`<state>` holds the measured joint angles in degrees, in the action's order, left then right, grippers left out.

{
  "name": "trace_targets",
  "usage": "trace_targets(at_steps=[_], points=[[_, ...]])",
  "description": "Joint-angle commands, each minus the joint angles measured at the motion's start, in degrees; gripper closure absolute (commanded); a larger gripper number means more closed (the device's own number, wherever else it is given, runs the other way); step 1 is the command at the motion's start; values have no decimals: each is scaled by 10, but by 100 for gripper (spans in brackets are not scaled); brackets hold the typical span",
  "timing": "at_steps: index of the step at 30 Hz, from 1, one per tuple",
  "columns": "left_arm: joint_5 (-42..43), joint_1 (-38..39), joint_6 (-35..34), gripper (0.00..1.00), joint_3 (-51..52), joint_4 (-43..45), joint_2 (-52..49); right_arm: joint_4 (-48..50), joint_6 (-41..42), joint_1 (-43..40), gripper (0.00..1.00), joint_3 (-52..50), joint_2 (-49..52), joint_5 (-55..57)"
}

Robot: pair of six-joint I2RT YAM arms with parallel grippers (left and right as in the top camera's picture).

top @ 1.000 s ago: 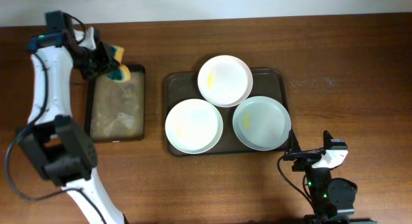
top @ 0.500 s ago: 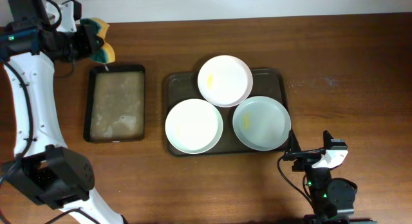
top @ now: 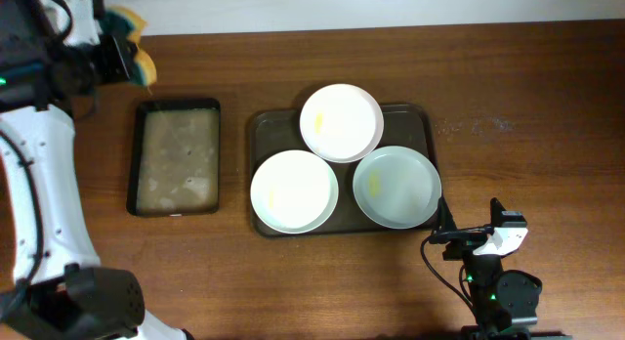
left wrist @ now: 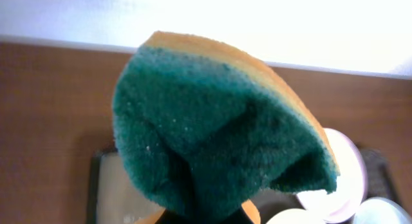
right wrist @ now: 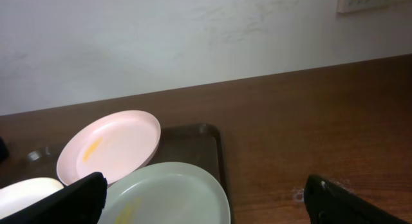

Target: Clean dirty plates on tray and stack at the side

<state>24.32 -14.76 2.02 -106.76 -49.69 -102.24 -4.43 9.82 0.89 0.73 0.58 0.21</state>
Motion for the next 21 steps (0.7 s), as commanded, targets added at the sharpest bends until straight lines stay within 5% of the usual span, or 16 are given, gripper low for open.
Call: trace_targets(at_steps=[1, 9, 12, 16, 21], points=[[-16, -1, 15, 100, 121, 56, -22, -3, -6, -2, 2, -4, -4, 5], [9, -1, 16, 100, 98, 80, 37, -3, -6, -2, 2, -4, -4, 5], [-43, 7, 43, 100, 107, 72, 55, -3, -6, -2, 2, -4, -4, 5], [-125, 19, 43, 100, 224, 122, 42, -3, -6, -2, 1, -4, -4, 5], [-121, 20, 43, 100, 317, 206, 32, -3, -6, -2, 2, -4, -4, 5]])
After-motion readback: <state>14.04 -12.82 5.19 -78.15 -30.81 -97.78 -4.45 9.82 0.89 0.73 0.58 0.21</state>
